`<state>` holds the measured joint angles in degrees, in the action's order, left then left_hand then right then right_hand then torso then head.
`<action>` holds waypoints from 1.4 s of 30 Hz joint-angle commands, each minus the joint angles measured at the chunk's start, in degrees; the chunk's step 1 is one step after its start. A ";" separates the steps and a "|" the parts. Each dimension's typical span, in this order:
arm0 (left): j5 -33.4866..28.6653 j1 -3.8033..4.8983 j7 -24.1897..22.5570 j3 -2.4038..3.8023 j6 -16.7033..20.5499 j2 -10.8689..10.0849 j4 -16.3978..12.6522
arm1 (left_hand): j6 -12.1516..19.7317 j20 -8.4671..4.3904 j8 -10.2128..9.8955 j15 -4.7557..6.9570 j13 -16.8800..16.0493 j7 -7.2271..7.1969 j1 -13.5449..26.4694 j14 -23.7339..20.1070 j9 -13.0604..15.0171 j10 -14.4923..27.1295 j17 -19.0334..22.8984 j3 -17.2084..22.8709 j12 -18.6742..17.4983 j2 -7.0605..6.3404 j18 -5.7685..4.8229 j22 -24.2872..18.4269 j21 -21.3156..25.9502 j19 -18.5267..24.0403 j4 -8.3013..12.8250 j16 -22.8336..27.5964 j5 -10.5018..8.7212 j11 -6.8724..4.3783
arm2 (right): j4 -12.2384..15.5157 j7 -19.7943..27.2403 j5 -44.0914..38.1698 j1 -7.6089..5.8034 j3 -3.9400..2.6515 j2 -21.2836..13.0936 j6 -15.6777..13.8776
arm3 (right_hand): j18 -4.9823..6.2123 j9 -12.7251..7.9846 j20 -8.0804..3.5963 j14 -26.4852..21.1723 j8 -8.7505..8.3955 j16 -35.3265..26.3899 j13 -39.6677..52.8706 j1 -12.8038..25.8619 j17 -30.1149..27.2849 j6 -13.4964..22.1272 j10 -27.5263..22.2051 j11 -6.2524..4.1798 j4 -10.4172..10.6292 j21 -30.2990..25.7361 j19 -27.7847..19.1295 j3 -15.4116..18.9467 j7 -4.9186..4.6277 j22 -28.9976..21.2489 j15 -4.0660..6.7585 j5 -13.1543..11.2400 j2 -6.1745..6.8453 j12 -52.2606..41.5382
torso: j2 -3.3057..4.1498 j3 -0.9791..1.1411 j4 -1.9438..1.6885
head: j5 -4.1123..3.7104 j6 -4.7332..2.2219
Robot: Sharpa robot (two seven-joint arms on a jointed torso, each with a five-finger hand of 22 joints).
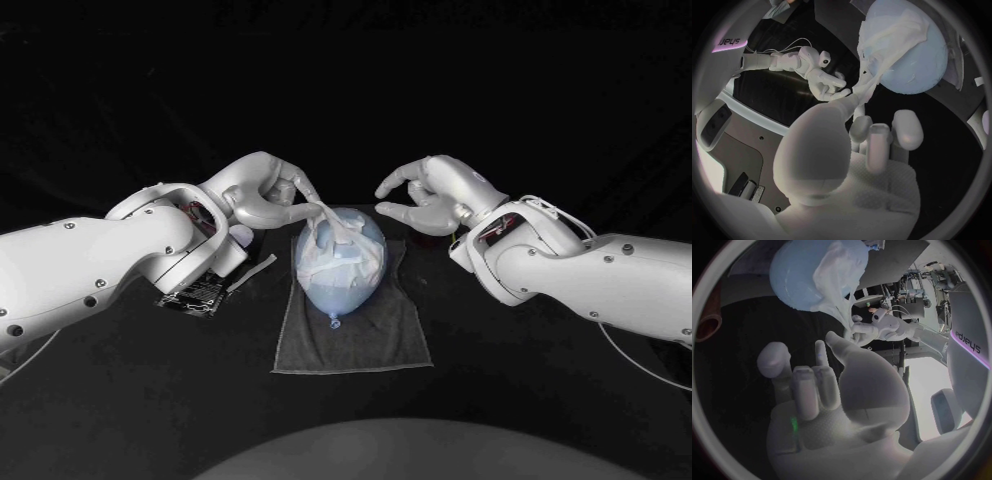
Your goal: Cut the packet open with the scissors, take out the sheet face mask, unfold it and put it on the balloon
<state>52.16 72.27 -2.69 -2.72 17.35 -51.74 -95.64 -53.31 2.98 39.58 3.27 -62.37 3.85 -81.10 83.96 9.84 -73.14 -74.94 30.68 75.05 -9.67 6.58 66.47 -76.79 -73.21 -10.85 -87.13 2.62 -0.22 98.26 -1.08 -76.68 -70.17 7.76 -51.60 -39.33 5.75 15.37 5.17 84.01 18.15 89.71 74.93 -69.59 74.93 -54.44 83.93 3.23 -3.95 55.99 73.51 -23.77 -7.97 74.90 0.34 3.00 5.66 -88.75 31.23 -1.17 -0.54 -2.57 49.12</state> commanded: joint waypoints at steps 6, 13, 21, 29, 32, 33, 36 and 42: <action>-0.23 0.19 1.46 0.05 -2.55 0.25 0.22 | -0.12 -0.11 0.17 0.29 -0.14 -0.51 0.15 3.45 5.72 -0.42 -7.17 0.16 0.31 -0.06 -1.17 0.12 -0.36 -0.53 0.16 -0.26 0.16 -0.26 | -3.21 -1.59 -7.49 -0.09 0.14 1.81 8.71 | 1.34 -0.66 0.94 5.39 -1.75 -0.05 12.99 -6.53 13.88 0.01 4.41 0.21 -2.64 -2.68 -1.70 -1.68 0.14 5.14 -0.44 -0.17 -0.25 0.91 | 0.03 -0.01 -0.03 | -0.16 -0.22; -0.12 0.20 1.85 0.05 -2.90 0.36 0.38 | -0.13 -0.12 0.18 0.31 -0.17 -0.51 0.12 3.45 5.72 -0.45 -7.18 0.17 0.32 -0.09 -1.19 0.19 -0.39 -0.58 0.19 -0.26 0.16 -0.27 | -5.82 0.00 -12.53 0.03 0.28 3.60 8.19 | 1.50 -1.38 0.27 5.43 -3.52 -0.01 13.14 -8.28 14.00 0.37 4.48 -1.42 -4.04 -2.41 -1.84 -3.22 1.10 5.46 0.77 -0.19 -0.25 0.73 | 0.09 -0.01 -0.05 | -0.07 -0.28; -0.09 0.19 2.09 0.04 -3.06 0.53 0.66 | -0.14 -0.13 0.18 0.32 -0.11 -0.52 0.08 3.45 5.73 -0.41 -7.15 0.18 0.29 -0.11 -1.19 0.20 -0.40 -0.59 0.22 -0.25 0.16 -0.29 | -6.61 2.25 -14.28 0.08 0.32 4.63 7.29 | 1.20 -1.59 -0.28 5.89 -3.97 0.24 13.89 -8.55 14.88 -0.06 5.11 -2.00 -4.50 -0.87 -1.09 -3.75 1.61 5.95 1.32 -0.19 -0.13 -0.05 | 0.08 -0.03 0.00 | 0.02 -0.10; -0.08 0.19 2.27 0.04 -3.12 0.67 1.02 | -0.16 -0.16 0.20 0.36 -0.11 -0.51 0.00 3.46 5.73 -0.42 -7.19 0.23 0.29 -0.14 -1.22 0.32 -0.47 -0.68 0.29 -0.26 0.16 -0.31 | -6.52 3.41 -15.55 0.10 0.46 4.92 9.81 | 1.16 -1.86 -0.70 5.92 -4.60 0.25 14.19 -8.57 14.93 0.07 5.35 -2.48 -5.16 -0.62 -0.99 -3.81 2.17 6.03 1.76 -0.21 0.75 -0.36 | -0.04 -0.03 0.02 | 0.01 0.03; -0.08 0.18 2.33 0.04 -3.22 0.71 1.06 | -0.16 -0.16 0.20 0.36 -0.11 -0.51 0.00 3.46 5.73 -0.42 -7.19 0.23 0.29 -0.14 -1.22 0.32 -0.47 -0.68 0.29 -0.26 0.16 -0.31 | -6.66 3.49 -16.08 0.10 0.53 5.16 10.67 | 1.20 -1.92 -0.81 5.88 -4.76 0.23 14.12 -8.44 14.85 0.09 5.30 -2.58 -5.31 -0.81 -1.10 -3.70 2.26 5.97 1.87 -0.22 1.12 -0.30 | 0.00 -0.01 -0.02 | 0.02 0.00; -0.08 0.18 2.34 0.04 -3.23 0.71 1.07 | -0.16 -0.16 0.20 0.36 -0.11 -0.51 0.00 3.46 5.73 -0.42 -7.19 0.23 0.29 -0.14 -1.22 0.32 -0.47 -0.68 0.29 -0.26 0.16 -0.31 | -6.70 3.50 -16.15 0.10 0.54 5.21 10.81 | 1.20 -1.92 -0.81 5.88 -4.76 0.23 14.12 -8.44 14.85 0.09 5.30 -2.58 -5.31 -0.81 -1.10 -3.70 2.26 5.97 1.87 -0.22 1.12 -0.30 | 0.01 -0.01 -0.01 | 0.02 0.01; -0.08 0.18 2.39 0.04 -3.30 0.71 1.07 | -0.16 -0.16 0.20 0.36 -0.11 -0.51 0.00 3.46 5.73 -0.42 -7.19 0.23 0.29 -0.14 -1.22 0.32 -0.47 -0.68 0.29 -0.26 0.16 -0.31 | -6.86 3.49 -16.42 0.11 0.57 5.47 11.31 | 1.19 -1.96 -0.86 5.85 -4.87 0.22 14.09 -8.36 14.80 0.14 5.27 -2.62 -5.38 -0.82 -1.12 -3.64 2.30 5.97 1.91 -0.24 1.30 -0.26 | 0.03 -0.01 -0.02 | -0.02 -0.01; -0.08 0.18 2.49 0.04 -3.45 0.70 1.05 | -0.18 -0.19 0.21 0.39 -0.16 -0.50 -0.04 3.47 5.73 -0.45 -7.20 0.27 0.32 -0.17 -1.23 0.36 -0.50 -0.72 0.35 -0.27 0.16 -0.32 | -7.40 3.45 -17.00 0.11 0.59 6.13 11.76 | 1.20 -1.98 -0.92 5.86 -4.93 0.23 14.08 -8.38 14.82 0.10 5.27 -2.68 -5.46 -0.87 -1.16 -3.67 2.36 5.95 1.97 -0.24 1.34 -0.25 | 0.05 -0.02 -0.03 | -0.01 -0.02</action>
<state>52.18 72.35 -0.25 -2.73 14.72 -51.16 -94.52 -53.30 2.78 39.58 3.26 -62.42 3.49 -81.10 83.95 9.84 -73.30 -74.94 30.83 74.99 -9.68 5.69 66.77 -76.98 -73.40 -10.66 -87.12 2.62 -0.39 90.98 1.71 -91.93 -70.07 8.37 -45.63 -29.08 6.60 13.43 4.72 84.05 13.51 89.76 74.91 -77.83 74.95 -54.42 84.03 1.02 -9.02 55.14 72.33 -27.44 -5.94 74.91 1.88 3.00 6.51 -88.91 31.26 -1.19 -0.54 -2.58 49.13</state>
